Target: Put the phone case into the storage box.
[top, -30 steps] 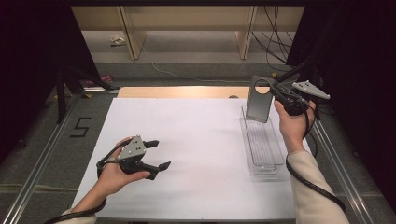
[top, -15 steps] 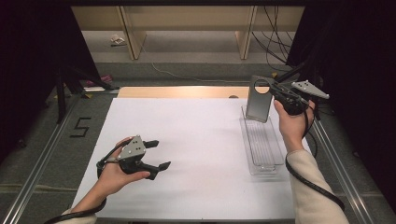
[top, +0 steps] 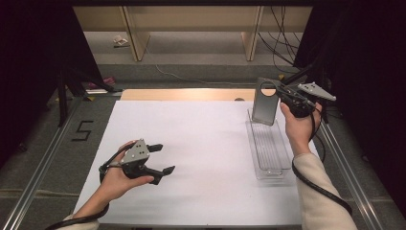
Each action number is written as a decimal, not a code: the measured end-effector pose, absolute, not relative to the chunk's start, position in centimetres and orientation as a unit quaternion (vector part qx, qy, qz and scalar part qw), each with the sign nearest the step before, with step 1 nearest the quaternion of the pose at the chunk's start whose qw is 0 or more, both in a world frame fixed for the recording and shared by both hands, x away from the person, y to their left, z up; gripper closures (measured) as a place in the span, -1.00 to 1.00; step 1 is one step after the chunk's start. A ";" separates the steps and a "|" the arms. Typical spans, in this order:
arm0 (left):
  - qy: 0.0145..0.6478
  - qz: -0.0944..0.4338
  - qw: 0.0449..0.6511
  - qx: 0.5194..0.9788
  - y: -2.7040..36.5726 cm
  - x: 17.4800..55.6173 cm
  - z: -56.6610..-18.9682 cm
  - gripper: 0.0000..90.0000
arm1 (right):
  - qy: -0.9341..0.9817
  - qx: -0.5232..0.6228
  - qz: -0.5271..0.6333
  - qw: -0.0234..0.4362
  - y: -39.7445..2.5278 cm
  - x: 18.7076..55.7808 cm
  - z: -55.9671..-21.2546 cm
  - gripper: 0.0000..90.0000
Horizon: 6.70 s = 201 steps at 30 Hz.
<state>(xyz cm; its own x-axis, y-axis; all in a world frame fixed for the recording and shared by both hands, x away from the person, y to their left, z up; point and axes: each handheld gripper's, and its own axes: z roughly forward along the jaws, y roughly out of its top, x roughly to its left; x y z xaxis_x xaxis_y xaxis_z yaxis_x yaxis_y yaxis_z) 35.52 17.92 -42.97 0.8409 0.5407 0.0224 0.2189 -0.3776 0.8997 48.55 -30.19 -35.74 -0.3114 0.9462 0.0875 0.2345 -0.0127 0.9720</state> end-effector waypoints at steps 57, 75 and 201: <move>0.233 0.159 0.505 0.816 17.9 35.6 -43.0 -0.69 | 0.621 0.485 0.515 0.337 -30.0 49.7 -37.0 0.84; 0.233 0.159 0.505 0.816 17.9 35.6 -43.0 -0.69 | 0.626 0.487 0.507 0.338 -30.0 49.9 -37.6 0.84; 0.233 0.156 0.505 0.817 17.8 35.6 -43.1 -0.69 | 0.660 0.489 0.459 0.340 -29.5 52.7 -40.6 0.78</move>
<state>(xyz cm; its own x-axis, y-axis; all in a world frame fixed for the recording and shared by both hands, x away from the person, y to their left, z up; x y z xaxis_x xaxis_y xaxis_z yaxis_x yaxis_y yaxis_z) 35.58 17.80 -43.06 0.8429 0.5377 0.0200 0.2226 -0.3822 0.8969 52.65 -29.50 -40.63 -0.2913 0.9566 -0.0005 0.3325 0.1017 0.9376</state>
